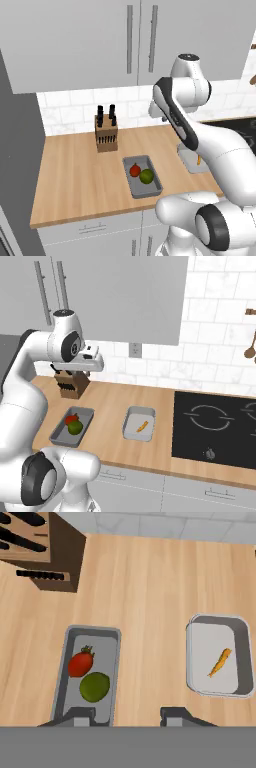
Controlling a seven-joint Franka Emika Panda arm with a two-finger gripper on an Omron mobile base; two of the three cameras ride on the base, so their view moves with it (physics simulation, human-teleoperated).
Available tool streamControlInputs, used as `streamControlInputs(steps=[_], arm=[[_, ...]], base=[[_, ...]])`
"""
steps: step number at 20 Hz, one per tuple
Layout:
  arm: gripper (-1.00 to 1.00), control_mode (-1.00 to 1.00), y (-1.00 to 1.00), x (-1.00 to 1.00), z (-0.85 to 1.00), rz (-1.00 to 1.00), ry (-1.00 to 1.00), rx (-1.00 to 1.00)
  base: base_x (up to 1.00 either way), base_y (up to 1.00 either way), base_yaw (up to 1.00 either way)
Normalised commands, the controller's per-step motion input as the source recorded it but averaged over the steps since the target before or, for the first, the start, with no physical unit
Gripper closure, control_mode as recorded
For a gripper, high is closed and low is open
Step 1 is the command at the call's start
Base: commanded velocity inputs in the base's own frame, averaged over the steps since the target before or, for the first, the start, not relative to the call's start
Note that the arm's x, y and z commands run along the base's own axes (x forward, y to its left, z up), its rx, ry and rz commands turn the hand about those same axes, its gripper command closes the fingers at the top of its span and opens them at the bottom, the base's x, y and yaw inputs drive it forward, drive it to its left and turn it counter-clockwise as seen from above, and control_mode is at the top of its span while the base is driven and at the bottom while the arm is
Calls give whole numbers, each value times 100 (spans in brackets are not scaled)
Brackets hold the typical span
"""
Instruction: Take the meat container that has the shrimp and place it on the second highest rack of the freezer. Then take the vegetable container that has the lime and tomato and place it on the highest rack of the freezer.
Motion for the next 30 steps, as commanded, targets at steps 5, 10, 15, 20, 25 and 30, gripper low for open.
streamControlInputs(steps=[5,10,15,20,25,30], arm=[[-100,-100,-44,-33,-28,-38,4,2],[-100,-100,-87,-39,-57,-57,12,5],[-100,-100,-66,-56,-48,-56,7,21],[-100,-100,-71,-31,-42,-44,3,23],[-100,-100,-50,-18,-68,-31,2,6],[-100,-100,-20,24,-44,-11,3,4]], base=[[0,0,0],[0,0,0],[0,0,0],[0,0,0],[0,0,0],[0,0,0]])
